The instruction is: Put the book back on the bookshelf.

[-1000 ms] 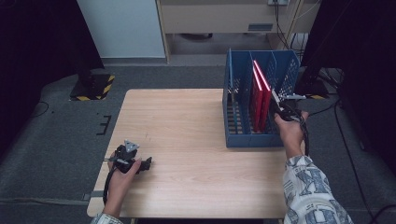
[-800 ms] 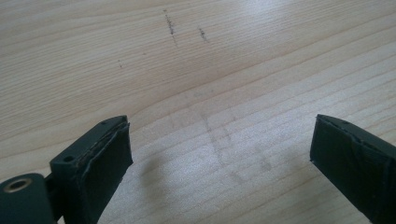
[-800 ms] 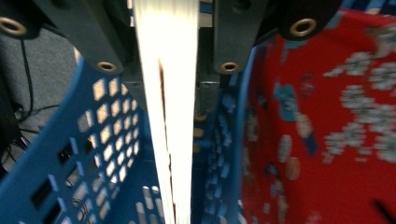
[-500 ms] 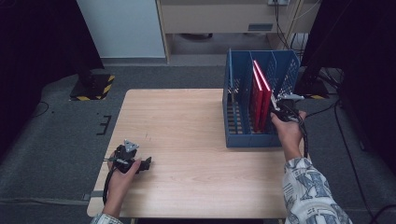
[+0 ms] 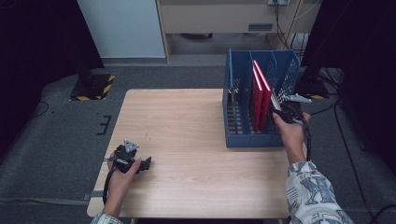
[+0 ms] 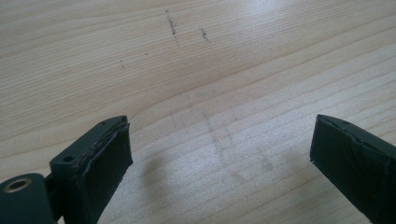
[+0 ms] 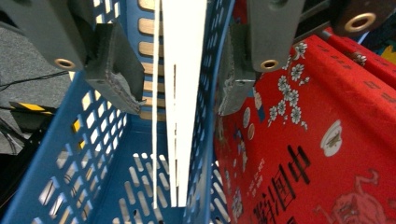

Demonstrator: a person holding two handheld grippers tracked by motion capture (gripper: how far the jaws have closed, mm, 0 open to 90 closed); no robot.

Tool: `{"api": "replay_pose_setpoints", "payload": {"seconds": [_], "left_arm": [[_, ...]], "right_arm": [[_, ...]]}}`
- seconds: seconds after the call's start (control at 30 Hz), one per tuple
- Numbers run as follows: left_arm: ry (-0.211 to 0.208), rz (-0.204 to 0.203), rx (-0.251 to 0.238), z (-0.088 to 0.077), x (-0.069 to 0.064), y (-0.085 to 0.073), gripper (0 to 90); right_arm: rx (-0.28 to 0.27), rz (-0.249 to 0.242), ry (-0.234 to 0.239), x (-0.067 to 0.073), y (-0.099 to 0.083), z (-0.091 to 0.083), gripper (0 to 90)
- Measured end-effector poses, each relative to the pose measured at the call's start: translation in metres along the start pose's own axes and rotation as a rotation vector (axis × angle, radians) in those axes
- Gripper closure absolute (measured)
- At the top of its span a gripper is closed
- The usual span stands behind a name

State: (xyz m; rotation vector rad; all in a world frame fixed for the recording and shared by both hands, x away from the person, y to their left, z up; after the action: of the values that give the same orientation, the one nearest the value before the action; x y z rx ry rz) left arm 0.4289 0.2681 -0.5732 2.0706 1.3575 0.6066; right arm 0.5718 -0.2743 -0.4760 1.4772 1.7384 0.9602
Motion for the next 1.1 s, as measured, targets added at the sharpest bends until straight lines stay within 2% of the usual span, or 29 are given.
{"api": "replay_pose_setpoints", "payload": {"seconds": [0.43, 0.67, 0.97, 1.1], "left_arm": [[-0.004, 0.0, 0.0, 0.0, -0.001, 0.0, 4.9], [-0.004, 0.001, 0.001, 0.0, 0.0, 0.0, 4.9], [-0.004, 0.002, 0.003, 0.0, 0.0, 0.0, 4.9], [-0.003, 0.001, 0.003, 0.0, 0.0, 0.0, 4.9]], "right_arm": [[-0.047, 0.021, 0.015, 0.0, 0.006, -0.008, 41.2], [-0.047, 0.023, 0.017, -0.001, 0.006, -0.011, 37.1], [-0.061, 0.029, 0.024, -0.002, 0.009, -0.016, 26.1], [-0.061, 0.032, 0.049, 0.001, 0.01, -0.019, 21.4]]}}
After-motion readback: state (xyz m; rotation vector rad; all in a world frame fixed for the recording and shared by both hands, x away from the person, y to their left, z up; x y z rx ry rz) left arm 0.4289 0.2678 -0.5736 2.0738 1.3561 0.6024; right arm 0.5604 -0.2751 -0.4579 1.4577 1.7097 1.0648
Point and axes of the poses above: each handheld gripper's, and its own axes: z roughly forward along the jaws, y roughly out of its top, x roughly to its left, the point moved 7 cm from there along z, roughly forward along the jaws, and after that the axes turned 2 degrees about -y, right-handed, at the moved point
